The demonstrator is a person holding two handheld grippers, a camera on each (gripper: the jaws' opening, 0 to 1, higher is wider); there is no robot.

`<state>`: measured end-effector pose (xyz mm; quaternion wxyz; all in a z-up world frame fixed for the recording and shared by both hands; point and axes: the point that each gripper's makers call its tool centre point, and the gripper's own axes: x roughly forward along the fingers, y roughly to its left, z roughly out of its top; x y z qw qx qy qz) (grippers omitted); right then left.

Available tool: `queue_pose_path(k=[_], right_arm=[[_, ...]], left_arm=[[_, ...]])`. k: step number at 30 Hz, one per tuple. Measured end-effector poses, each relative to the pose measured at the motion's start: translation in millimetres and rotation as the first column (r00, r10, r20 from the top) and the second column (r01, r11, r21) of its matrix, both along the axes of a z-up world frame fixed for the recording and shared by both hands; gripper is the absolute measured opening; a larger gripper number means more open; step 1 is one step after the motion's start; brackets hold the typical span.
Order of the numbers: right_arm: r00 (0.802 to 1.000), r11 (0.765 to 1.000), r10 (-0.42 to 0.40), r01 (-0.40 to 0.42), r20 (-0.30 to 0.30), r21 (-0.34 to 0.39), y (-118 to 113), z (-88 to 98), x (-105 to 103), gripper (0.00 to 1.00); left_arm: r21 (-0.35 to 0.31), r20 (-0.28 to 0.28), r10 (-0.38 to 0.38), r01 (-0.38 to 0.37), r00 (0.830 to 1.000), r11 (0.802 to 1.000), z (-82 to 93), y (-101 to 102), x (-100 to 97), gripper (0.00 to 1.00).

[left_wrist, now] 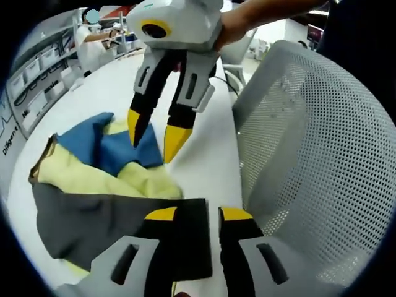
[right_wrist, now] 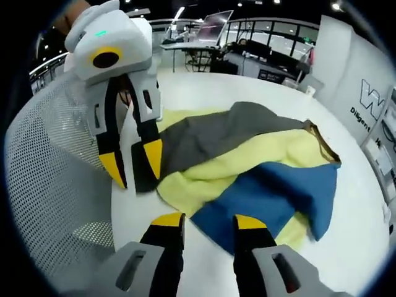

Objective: Fold the garment on the visible template until the final outline fits inside the template.

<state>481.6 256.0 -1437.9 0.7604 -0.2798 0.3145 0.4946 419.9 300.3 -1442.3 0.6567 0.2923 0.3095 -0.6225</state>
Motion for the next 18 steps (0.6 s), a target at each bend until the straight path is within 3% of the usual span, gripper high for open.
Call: queue_pose_path(k=[6, 11, 14, 15, 18], right_arm=[[1.0, 0.999, 0.02, -0.019, 0.005, -0.043, 1, -9.4, -2, 0.16], [1.0, 1.0, 0.009, -0.009, 0.016, -0.027, 1, -9.4, -1, 0.1], [0.999, 0.999, 0.005, -0.004, 0.038, -0.033, -3, -8.3, 2, 0.0], [0.999, 1.0, -0.001, 0.002, 0.033, -0.03, -4, -7.5, 2, 0.0], [1.0, 0.999, -0.028, 0.028, 0.011, -0.023, -8, -4.2, 2, 0.0]], left_arm=[[0.01, 0.041, 0.018, -0.019, 0.999, 1.0, -1.6, 2, 7.1, 0.12], [0.011, 0.023, 0.068, -0.068, 0.997, 0.998, -2.6, 2, 8.5, 0.03], [0.011, -0.04, 0.133, -0.133, 0.99, 0.991, -2.1, 3, 10.8, 0.02], [0.011, -0.07, 0.16, -0.16, 0.985, 0.987, -2.3, 3, 11.1, 0.01], [0.007, -0.088, 0.177, -0.177, 0.98, 0.984, -0.8, 3, 13.2, 0.01]])
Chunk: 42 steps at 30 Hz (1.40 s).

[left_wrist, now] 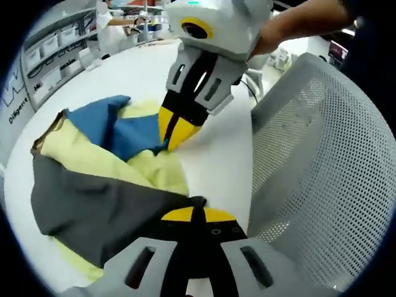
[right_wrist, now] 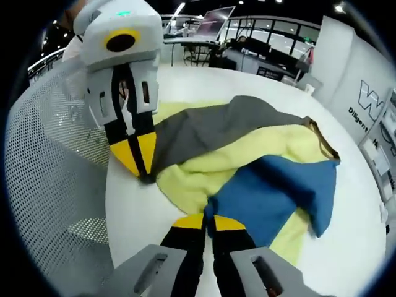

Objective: Fold the garment on the visible template until the final outline fits inside the template.

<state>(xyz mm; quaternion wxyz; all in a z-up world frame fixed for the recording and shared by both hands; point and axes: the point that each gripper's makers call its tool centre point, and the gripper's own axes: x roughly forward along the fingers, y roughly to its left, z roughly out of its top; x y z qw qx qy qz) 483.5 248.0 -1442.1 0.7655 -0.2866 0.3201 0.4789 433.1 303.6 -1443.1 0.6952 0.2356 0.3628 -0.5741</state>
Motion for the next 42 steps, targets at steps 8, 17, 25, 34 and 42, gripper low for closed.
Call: queue_pose_path(k=[8, 17, 25, 34, 42], right_arm=[[0.998, 0.996, -0.055, 0.057, -0.035, 0.067, -5, 13.1, 1, 0.0], [0.989, 0.982, -0.121, 0.131, -0.081, 0.133, -9, 22.4, 8, 0.0], [0.992, 0.983, -0.123, 0.126, -0.027, 0.131, -15, 38.0, 18, 0.0], [0.975, 0.965, -0.214, 0.201, 0.061, 0.166, -48, 82.7, 60, 0.0], [0.946, 0.937, -0.309, 0.285, 0.1, 0.201, -81, 114.0, 87, 0.0]], left_arm=[[-0.095, -0.013, 0.059, -0.06, 0.998, 0.994, 28.0, 2, 8.8, 0.0], [-0.169, 0.001, 0.213, -0.21, 0.977, 0.963, 59.7, 34, 51.0, 0.0], [-0.192, 0.055, 0.299, -0.283, 0.953, 0.94, 81.6, 69, 81.0, 0.0], [-0.228, 0.109, 0.454, -0.422, 0.884, 0.877, 112.1, 120, 130.1, 0.0], [-0.259, 0.154, 0.556, -0.51, 0.816, 0.82, 134.9, 159, 163.0, 0.0]])
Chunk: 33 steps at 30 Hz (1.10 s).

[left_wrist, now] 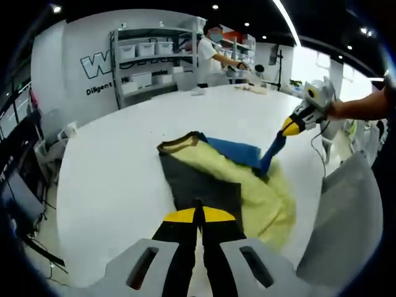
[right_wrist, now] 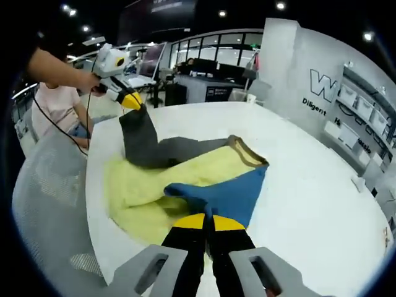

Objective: Fold the garment on the visible template until the final outline fits inside the template.

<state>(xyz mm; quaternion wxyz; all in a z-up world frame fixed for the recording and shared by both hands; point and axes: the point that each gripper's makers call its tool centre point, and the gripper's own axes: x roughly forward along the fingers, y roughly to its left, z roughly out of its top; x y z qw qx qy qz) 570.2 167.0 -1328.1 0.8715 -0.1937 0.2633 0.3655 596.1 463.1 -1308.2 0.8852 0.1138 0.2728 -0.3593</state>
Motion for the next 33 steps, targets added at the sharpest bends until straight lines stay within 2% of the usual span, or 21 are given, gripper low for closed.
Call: queue_pose_path(k=[18, 33], right_arm=[[0.994, 0.996, -0.092, 0.091, 0.06, 0.022, -38, 39.2, 20, 0.0], [0.977, 0.98, -0.199, 0.198, 0.073, 0.022, -86, 51.4, 27, 0.0]], left_arm=[[0.018, 0.062, 0.085, -0.086, 0.994, 0.996, 24.7, 32, 16.1, 0.0], [0.036, 0.11, 0.159, -0.164, 0.981, 0.986, 41.0, 76, 25.5, 0.0]])
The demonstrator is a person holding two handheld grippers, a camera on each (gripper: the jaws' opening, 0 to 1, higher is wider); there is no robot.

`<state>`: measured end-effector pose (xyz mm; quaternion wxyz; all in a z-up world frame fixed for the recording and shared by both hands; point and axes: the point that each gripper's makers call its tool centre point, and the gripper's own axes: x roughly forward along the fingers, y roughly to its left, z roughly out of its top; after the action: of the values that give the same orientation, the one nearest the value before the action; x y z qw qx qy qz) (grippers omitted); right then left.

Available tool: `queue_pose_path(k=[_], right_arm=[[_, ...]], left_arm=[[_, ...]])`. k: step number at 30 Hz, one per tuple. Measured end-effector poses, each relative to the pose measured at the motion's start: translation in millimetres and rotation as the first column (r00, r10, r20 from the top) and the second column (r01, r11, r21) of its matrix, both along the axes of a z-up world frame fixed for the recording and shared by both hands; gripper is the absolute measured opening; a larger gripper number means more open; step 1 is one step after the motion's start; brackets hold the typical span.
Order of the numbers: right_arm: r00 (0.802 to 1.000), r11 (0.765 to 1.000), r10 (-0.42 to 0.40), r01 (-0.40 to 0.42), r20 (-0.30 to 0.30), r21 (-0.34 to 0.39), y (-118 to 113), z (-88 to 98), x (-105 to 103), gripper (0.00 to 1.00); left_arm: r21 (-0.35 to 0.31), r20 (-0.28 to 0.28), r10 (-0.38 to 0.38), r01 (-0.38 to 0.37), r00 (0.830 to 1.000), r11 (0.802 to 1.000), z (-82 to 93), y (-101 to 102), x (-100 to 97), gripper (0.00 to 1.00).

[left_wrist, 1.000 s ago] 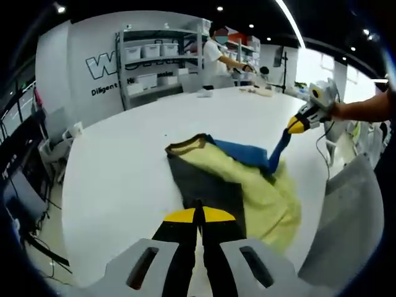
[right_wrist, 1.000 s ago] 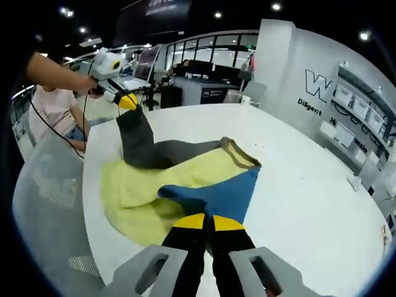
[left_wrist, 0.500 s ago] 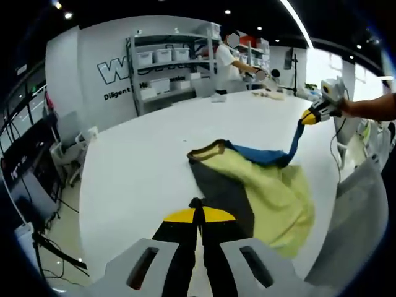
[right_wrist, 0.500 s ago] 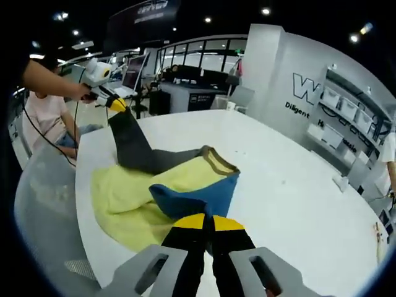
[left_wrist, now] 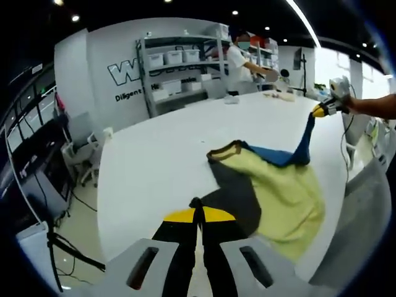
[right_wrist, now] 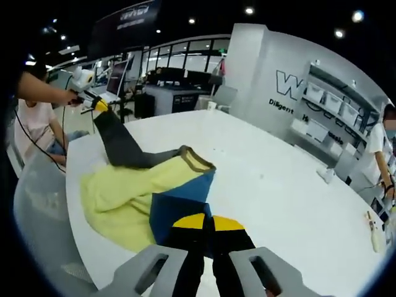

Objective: Fold the garment on the visible template until the final outline fits inside the template.

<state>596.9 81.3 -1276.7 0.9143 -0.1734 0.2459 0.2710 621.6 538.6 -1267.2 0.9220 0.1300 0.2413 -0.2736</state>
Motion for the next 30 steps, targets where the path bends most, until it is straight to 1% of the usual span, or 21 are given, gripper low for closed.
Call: queue_pose_path(k=[5, 11, 16, 20, 24, 28, 30], right_arm=[[0.999, 0.999, -0.035, 0.035, 0.002, 0.008, -15, 3.5, 1, 0.0], [0.998, 0.998, -0.067, 0.067, 0.005, -0.003, -28, 4.2, 3, 0.0], [0.992, 0.992, -0.124, 0.124, 0.003, -0.012, -46, 4.9, 6, 0.0], [0.988, 0.987, -0.157, 0.157, 0.005, -0.009, -55, 12.1, 6, 0.0], [0.98, 0.98, -0.201, 0.201, 0.01, -0.009, -70, 19.3, 9, 0.0], [0.97, 0.97, -0.244, 0.244, 0.013, 0.002, -87, 25.9, 13, 0.0], [0.964, 0.964, -0.267, 0.267, 0.007, 0.012, -93, 27.6, 15, 0.0]], left_arm=[[0.006, 0.013, 0.031, -0.031, 0.999, 0.999, 3.9, 16, 5.9, 0.0], [0.016, 0.024, 0.051, -0.051, 0.998, 0.999, 6.2, 26, 8.7, 0.0], [0.034, 0.038, 0.083, -0.084, 0.996, 0.996, 8.9, 41, 13.7, 0.0], [0.042, 0.049, 0.106, -0.108, 0.993, 0.993, 12.1, 52, 18.0, 0.0], [0.053, 0.063, 0.143, -0.146, 0.988, 0.988, 15.7, 68, 23.2, 0.0], [0.049, 0.068, 0.185, -0.189, 0.98, 0.981, 18.3, 83, 28.1, 0.0], [0.047, 0.068, 0.194, -0.197, 0.979, 0.979, 18.5, 87, 29.5, 0.0]])
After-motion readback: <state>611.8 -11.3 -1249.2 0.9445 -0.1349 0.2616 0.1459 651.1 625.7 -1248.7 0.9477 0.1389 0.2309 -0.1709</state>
